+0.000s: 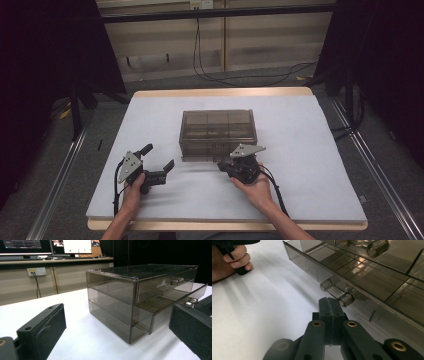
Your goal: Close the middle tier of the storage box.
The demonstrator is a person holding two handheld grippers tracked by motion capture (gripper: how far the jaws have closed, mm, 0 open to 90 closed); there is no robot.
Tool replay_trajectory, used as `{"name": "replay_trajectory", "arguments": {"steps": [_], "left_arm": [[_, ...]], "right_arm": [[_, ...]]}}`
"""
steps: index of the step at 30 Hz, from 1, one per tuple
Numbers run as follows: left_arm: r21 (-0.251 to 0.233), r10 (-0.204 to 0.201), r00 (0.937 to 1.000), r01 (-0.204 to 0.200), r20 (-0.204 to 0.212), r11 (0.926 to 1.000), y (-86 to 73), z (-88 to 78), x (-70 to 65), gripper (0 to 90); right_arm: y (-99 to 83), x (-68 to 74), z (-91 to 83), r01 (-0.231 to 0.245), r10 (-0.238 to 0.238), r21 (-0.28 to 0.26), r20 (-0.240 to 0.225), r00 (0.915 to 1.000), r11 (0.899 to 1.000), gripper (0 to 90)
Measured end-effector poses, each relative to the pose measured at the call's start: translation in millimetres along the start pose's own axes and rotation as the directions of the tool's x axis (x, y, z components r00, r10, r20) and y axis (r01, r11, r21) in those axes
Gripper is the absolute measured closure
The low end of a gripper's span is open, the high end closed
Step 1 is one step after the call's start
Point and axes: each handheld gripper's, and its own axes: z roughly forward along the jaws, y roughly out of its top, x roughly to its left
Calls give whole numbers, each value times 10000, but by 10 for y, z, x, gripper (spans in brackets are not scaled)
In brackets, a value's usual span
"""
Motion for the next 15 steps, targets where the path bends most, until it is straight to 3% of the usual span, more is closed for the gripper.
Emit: {"name": "replay_trajectory", "arguments": {"steps": [15], "left_arm": [[2,22,10000,-22,19,10000,1,0,4,9]], "right_arm": [[30,-2,43,-70,70,-27,-60,10000,10000,900]]}}
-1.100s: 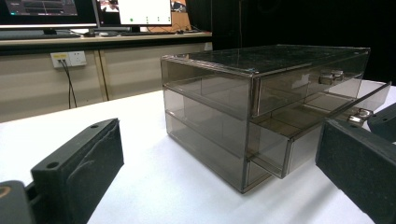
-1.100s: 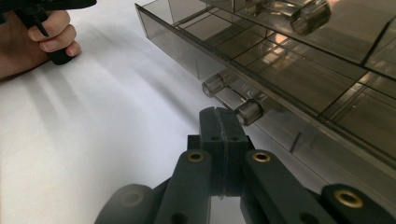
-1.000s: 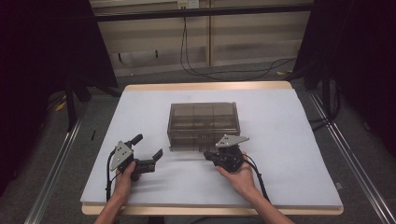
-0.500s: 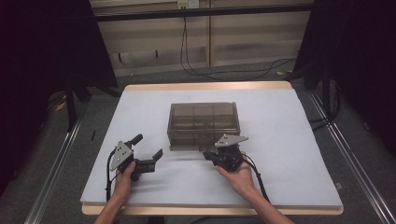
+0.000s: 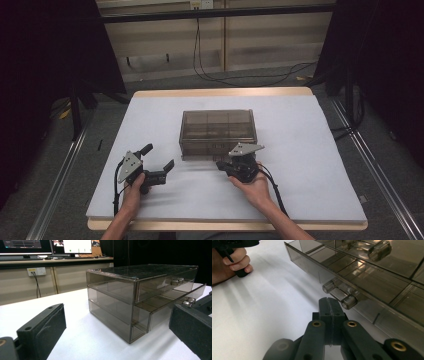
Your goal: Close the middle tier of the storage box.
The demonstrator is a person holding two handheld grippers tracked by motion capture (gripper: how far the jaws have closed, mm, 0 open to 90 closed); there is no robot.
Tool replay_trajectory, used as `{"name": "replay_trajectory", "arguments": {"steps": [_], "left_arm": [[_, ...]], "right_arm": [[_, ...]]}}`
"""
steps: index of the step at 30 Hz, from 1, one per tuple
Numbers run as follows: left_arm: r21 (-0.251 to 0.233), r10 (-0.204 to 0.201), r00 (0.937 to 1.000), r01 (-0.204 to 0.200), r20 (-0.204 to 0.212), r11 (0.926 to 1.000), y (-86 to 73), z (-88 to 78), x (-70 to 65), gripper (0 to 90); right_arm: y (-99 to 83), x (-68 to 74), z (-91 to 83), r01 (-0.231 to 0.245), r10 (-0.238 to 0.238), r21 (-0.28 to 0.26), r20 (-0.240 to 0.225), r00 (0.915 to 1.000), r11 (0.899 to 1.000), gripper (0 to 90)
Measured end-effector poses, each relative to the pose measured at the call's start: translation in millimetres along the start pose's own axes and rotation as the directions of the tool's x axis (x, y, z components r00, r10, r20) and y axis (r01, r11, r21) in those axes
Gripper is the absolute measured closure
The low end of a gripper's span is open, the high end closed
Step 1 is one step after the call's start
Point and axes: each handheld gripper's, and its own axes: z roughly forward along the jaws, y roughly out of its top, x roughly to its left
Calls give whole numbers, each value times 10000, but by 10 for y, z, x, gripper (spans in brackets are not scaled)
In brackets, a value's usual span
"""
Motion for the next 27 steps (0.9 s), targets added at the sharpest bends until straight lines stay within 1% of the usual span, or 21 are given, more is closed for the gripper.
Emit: {"name": "replay_trajectory", "arguments": {"steps": [12,18,27], "left_arm": [[1,-32,10000,32,-14,10000,-1,0,-3,9],[2,6,10000,-6,-17,10000,0,0,0,9],[-5,-25,10000,25,-19,10000,-1,0,-2,9]], "right_arm": [[20,-7,3,-8,8,-49,2,10000,10000,900],[50,-8,26,-104,104,-165,-4,9999,9998,900],[51,-34,42,-126,126,-140,28,9999,9998,900]]}}
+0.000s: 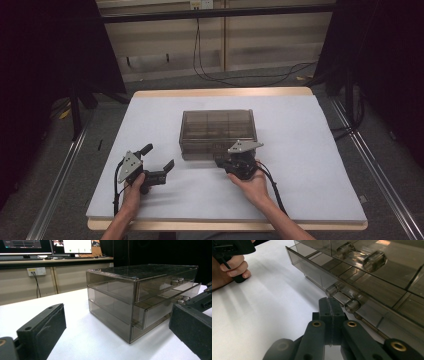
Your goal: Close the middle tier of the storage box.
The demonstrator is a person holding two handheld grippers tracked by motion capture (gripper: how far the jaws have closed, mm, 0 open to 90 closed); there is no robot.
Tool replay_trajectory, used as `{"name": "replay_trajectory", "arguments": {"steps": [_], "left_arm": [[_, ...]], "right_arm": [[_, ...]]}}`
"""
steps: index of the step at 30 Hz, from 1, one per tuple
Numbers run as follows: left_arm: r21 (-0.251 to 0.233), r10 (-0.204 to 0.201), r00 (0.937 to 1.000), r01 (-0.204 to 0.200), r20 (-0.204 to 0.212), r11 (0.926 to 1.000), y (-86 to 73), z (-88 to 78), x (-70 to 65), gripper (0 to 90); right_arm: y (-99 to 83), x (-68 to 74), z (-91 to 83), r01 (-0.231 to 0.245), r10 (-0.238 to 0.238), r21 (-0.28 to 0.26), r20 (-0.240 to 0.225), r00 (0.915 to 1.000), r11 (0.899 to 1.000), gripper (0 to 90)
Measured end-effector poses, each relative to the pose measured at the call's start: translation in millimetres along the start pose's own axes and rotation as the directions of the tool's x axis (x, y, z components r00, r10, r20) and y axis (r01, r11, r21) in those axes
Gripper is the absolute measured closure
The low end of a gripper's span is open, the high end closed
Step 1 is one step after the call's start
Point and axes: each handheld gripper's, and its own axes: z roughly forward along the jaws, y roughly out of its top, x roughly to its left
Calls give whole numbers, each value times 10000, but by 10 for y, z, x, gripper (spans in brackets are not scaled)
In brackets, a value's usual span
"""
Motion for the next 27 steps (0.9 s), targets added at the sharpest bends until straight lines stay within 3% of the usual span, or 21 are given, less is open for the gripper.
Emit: {"name": "replay_trajectory", "arguments": {"steps": [27], "left_arm": [[-9,16,10000,-16,12,10000,1,1,3,9]], "right_arm": [[20,-38,76,-121,121,-15,79,9999,9999,900]]}}
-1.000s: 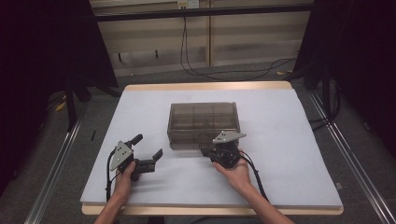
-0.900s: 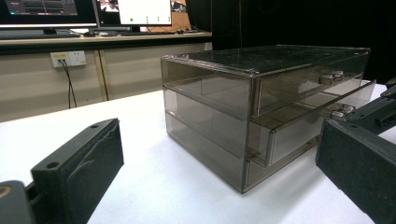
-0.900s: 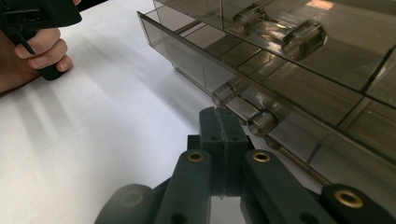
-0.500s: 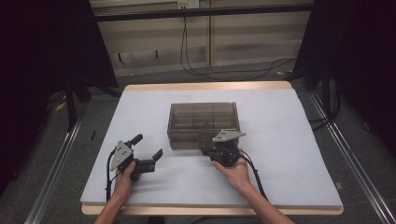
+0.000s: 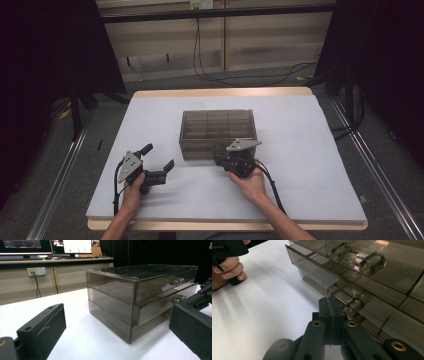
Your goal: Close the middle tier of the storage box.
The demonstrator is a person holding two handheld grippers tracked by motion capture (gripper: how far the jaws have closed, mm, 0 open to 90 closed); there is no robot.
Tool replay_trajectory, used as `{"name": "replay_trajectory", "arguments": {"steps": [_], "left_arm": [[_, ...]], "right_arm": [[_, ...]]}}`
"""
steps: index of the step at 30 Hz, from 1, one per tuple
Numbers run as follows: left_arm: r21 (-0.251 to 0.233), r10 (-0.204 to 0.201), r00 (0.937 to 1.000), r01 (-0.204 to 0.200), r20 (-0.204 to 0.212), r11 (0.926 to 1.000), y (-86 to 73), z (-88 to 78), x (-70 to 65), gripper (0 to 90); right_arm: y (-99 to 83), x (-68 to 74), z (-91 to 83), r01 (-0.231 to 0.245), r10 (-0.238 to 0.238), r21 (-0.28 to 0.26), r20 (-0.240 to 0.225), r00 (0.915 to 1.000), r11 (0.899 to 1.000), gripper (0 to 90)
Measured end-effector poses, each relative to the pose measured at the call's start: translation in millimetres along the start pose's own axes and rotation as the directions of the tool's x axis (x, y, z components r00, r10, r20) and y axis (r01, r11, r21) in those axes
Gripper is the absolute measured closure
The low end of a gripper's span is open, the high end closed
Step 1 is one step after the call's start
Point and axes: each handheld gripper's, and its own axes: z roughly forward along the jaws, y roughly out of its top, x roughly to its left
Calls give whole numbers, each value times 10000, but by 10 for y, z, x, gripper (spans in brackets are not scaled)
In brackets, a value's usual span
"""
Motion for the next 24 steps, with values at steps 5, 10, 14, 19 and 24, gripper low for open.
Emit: {"name": "replay_trajectory", "arguments": {"steps": [5,10,14,19,24], "left_arm": [[3,7,10000,-7,-3,10000,0,0,1,9],[10,18,10000,-18,-3,10000,0,-1,1,9],[21,23,10000,-23,-12,10000,0,-1,1,9],[-1,0,10000,0,-1,10000,0,0,0,9],[6,16,10000,-16,-3,10000,0,0,1,9]], "right_arm": [[9,-8,9,-34,34,-38,11,10000,10000,900],[23,-21,4,-74,75,-71,49,10000,9999,900],[24,-23,14,-99,100,-93,77,9999,9999,900],[28,-38,21,-84,85,-73,73,9999,9999,900],[34,-50,16,-145,146,-125,103,9998,9998,900]]}}
